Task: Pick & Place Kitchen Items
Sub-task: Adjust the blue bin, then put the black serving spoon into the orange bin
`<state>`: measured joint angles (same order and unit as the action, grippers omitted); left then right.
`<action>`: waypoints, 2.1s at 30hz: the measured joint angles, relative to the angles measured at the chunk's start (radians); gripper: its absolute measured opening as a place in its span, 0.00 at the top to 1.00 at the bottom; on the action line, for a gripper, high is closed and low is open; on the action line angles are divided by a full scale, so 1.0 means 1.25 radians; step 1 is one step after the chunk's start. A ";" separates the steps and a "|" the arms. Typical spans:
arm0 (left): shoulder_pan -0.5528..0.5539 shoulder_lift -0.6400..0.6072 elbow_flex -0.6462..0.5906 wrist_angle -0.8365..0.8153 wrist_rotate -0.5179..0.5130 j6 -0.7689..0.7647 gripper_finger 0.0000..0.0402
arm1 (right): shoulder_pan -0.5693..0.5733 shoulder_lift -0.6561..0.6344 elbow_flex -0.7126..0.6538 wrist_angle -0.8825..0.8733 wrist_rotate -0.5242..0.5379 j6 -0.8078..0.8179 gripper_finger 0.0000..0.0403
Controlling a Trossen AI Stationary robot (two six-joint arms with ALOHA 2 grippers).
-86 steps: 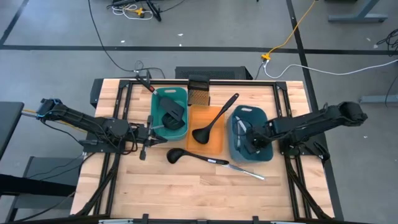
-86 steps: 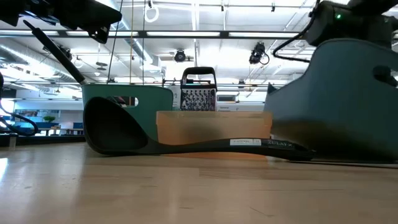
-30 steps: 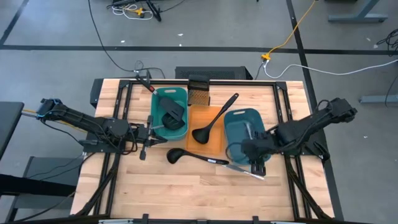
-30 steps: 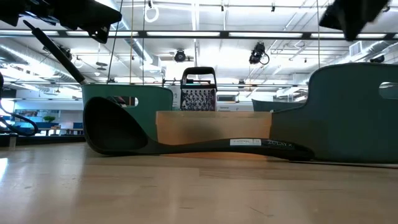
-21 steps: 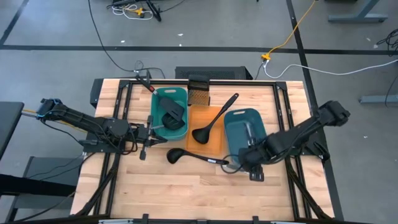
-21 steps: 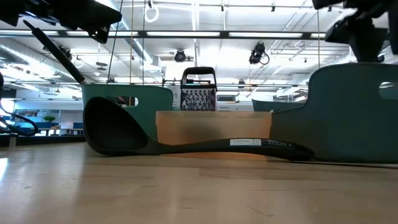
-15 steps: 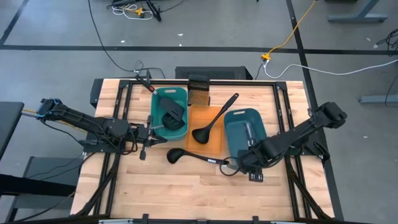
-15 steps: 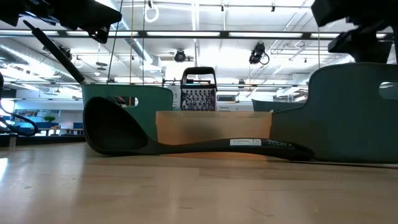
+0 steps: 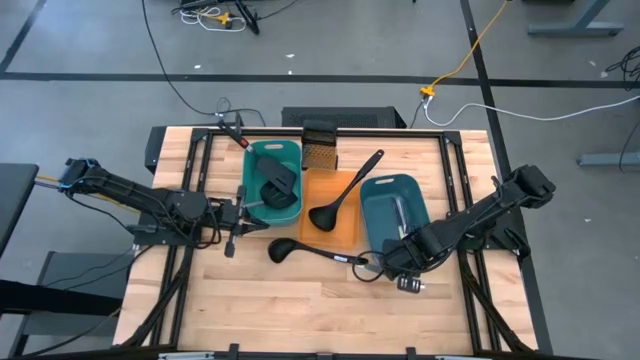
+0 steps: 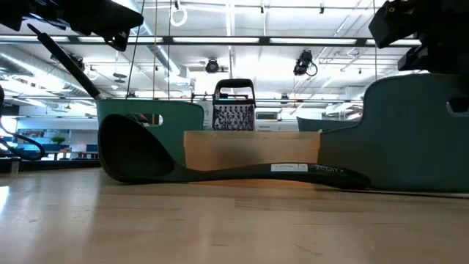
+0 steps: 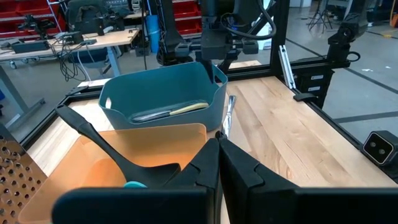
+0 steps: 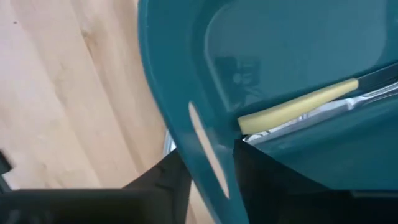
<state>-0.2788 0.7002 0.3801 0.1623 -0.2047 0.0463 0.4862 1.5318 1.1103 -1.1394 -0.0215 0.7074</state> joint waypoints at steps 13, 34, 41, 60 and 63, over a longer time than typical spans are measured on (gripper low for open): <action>0.000 0.000 0.000 0.000 0.000 0.000 0.95 | 0.000 0.000 0.000 0.015 -0.072 0.010 0.90; 0.000 0.000 0.000 0.000 0.000 0.000 0.95 | 0.000 0.000 -0.001 0.001 -0.103 -0.006 0.86; 0.000 0.000 0.000 0.000 0.000 0.000 0.95 | 0.000 -0.004 -0.001 -0.011 -0.103 -0.006 0.69; 0.000 0.000 0.000 0.000 0.000 0.000 0.95 | 0.044 -0.340 0.004 0.206 0.428 -0.173 0.67; 0.000 0.000 0.000 0.000 -0.002 0.001 0.95 | 0.046 -0.416 -0.055 0.332 0.458 -0.256 0.82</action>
<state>-0.2788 0.7002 0.3801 0.1627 -0.2071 0.0471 0.5432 1.0117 1.0413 -0.7240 0.5516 0.3874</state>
